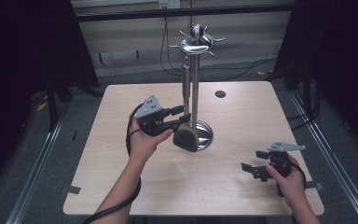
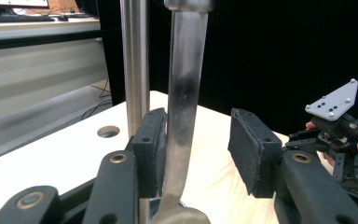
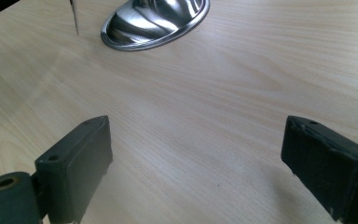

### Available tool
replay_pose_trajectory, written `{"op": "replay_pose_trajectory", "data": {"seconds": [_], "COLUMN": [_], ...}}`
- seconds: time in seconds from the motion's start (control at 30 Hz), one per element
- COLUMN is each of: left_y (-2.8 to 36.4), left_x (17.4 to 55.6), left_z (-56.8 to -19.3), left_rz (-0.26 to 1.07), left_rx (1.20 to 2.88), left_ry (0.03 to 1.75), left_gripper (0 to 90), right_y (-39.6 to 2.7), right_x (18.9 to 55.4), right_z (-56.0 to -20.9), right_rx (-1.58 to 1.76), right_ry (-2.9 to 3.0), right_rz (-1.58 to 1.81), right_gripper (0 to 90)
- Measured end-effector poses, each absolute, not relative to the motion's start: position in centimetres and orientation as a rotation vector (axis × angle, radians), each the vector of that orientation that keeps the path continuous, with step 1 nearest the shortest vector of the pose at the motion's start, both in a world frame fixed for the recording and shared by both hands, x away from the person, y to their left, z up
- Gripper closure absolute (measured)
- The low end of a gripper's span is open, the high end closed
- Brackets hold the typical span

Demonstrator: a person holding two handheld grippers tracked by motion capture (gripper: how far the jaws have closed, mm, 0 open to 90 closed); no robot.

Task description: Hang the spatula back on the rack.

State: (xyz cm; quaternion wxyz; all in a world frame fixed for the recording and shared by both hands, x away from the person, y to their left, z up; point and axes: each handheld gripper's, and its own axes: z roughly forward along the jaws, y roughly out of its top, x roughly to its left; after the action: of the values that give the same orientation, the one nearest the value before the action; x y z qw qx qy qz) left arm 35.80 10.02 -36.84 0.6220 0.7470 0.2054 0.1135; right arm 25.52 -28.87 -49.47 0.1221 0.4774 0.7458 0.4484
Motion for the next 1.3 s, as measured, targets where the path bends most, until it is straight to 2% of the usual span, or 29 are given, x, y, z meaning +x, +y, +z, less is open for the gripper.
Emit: {"op": "replay_pose_trajectory", "data": {"seconds": [0.07,0.1,0.3,0.4,0.43,0.73,0.93,0.97,1.17,1.3], "left_y": [9.9,10.0,10.0,9.8,9.9,10.2,10.5,10.7,11.1,11.4], "left_x": [35.6,35.8,35.7,35.5,35.6,35.3,35.0,35.2,35.1,34.9], "left_z": [-36.9,-37.0,-37.1,-37.2,-37.3,-37.3,-37.5,-37.5,-37.9,-38.1], "left_rz": [0.289,0.252,0.241,0.273,0.239,0.247,0.271,0.236,0.216,0.234], "left_rx": [1.72,1.724,1.724,1.727,1.726,1.741,1.731,1.731,1.727,1.757], "left_ry": [0.508,0.475,0.486,0.522,0.496,0.523,0.563,0.536,0.554,0.556], "left_gripper": [53.4,53.4,47.8,43.6,43.6,29.2,23.9,23.9,18.9,16.9], "right_y": [-28.8,-28.8,-28.8,-28.6,-28.6,-28.0,-27.6,-27.6,-27.3,-27.0], "right_x": [25.6,25.6,25.8,25.9,25.9,26.4,26.7,26.7,27.0,27.3], "right_z": [-49.5,-49.5,-49.3,-49.3,-49.3,-49.2,-49.2,-49.2,-49.3,-49.3], "right_rx": [1.387,1.387,1.383,1.376,1.376,1.359,1.351,1.351,1.338,1.335], "right_ry": [2.177,2.177,2.173,2.177,2.177,2.192,2.204,2.204,2.216,2.225], "right_rz": [1.311,1.311,1.315,1.317,1.317,1.321,1.327,1.327,1.331,1.329], "right_gripper": [8.6,8.6,8.6,8.5,8.5,8.5,8.5,8.5,8.6,8.5]}}
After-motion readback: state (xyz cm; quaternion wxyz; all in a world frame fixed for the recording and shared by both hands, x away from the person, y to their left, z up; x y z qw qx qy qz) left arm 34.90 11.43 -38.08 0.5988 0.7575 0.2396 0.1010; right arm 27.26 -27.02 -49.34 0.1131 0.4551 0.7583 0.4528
